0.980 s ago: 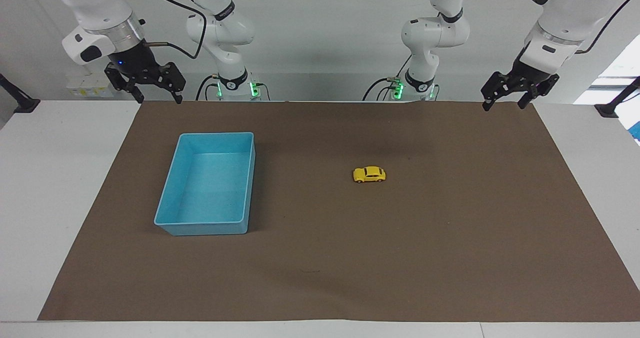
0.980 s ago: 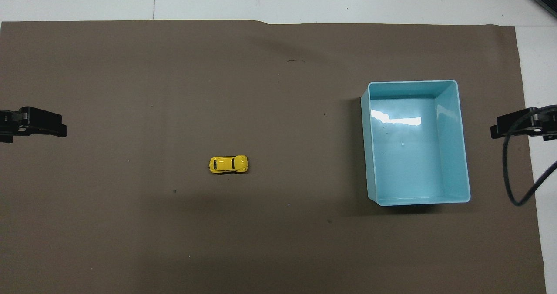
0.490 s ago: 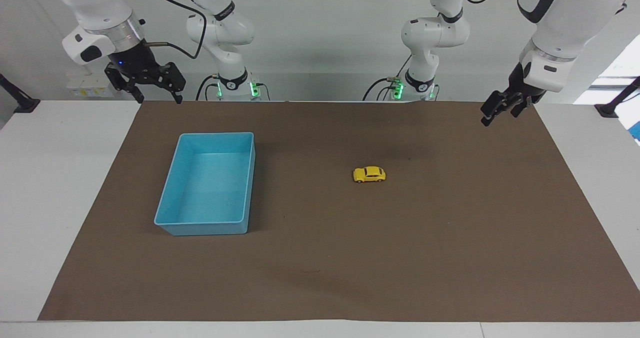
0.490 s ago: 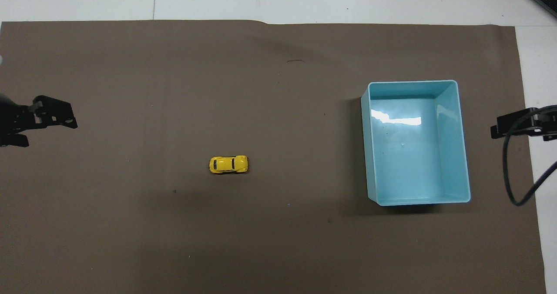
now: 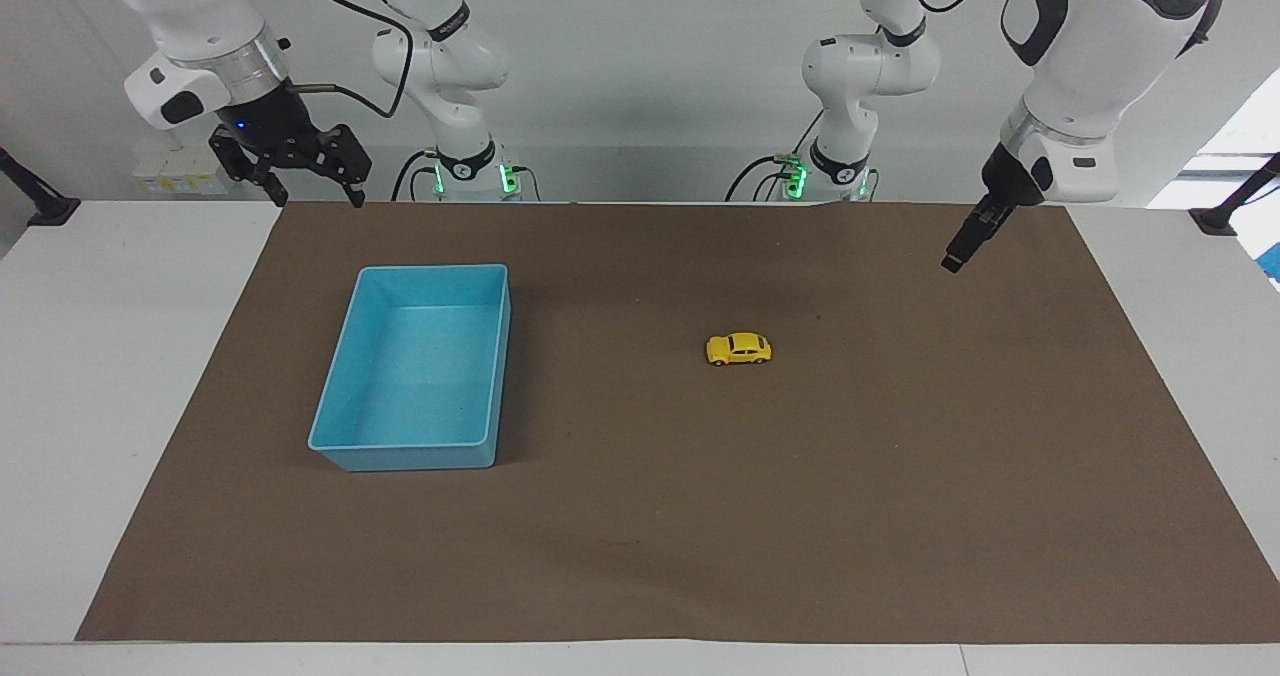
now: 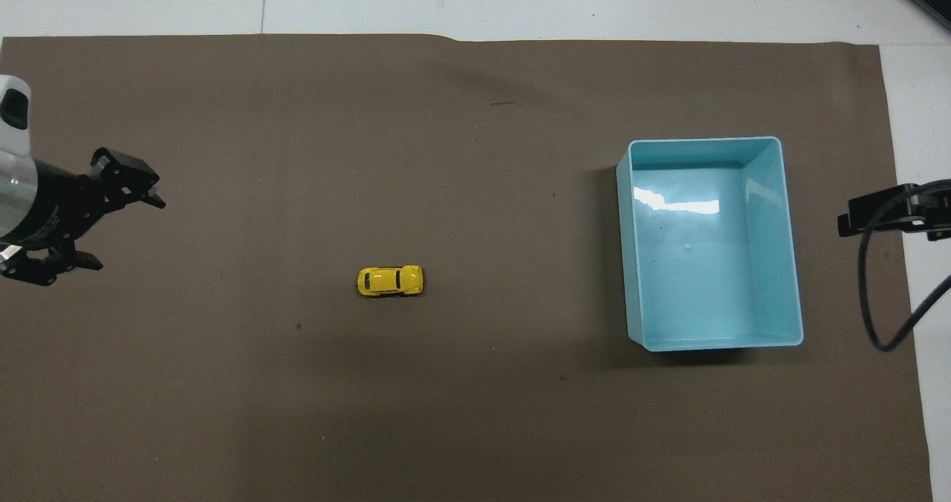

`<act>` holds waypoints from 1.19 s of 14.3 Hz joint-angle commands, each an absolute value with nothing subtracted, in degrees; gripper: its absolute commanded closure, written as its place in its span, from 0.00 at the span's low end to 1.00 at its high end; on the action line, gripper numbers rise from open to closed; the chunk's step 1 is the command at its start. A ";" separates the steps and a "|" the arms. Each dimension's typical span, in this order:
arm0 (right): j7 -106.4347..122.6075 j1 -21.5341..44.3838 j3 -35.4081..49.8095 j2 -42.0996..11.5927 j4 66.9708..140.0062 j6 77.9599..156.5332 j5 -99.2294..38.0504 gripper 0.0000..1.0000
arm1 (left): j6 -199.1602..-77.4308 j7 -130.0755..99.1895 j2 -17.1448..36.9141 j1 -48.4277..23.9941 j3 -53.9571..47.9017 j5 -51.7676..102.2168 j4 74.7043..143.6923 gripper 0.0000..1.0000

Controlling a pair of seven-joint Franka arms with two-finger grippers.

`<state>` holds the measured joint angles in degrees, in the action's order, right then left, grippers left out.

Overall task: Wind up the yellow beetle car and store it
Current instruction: 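Move the left gripper toward the yellow toy car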

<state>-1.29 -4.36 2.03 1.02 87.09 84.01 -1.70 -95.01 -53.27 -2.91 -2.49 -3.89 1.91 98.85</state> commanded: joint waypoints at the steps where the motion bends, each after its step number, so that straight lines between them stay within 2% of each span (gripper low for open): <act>1: -2.02 -4.75 2.46 1.41 87.10 84.20 -2.02 0.00 | -98.25 -63.33 -3.78 -3.86 -3.25 2.55 102.03 0.00; 10: -2.02 -4.75 2.46 1.41 87.10 84.20 -2.02 0.00 | -103.44 -100.68 -3.78 -12.64 -3.25 2.55 107.31 0.00; 15: -2.02 -4.75 2.46 1.41 87.10 84.20 -2.02 0.00 | -117.83 -122.05 0.25 -21.77 -3.25 2.81 114.24 0.00; 17: -2.02 -4.75 2.46 1.41 87.10 84.20 -2.02 0.00 | -121.89 -128.12 4.20 -25.04 -3.34 2.99 115.05 0.00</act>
<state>-1.29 -4.36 2.03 1.02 87.09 84.01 -1.70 -117.66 -122.95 1.62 -21.76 -4.45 2.17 113.44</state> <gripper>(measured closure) 0.000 0.000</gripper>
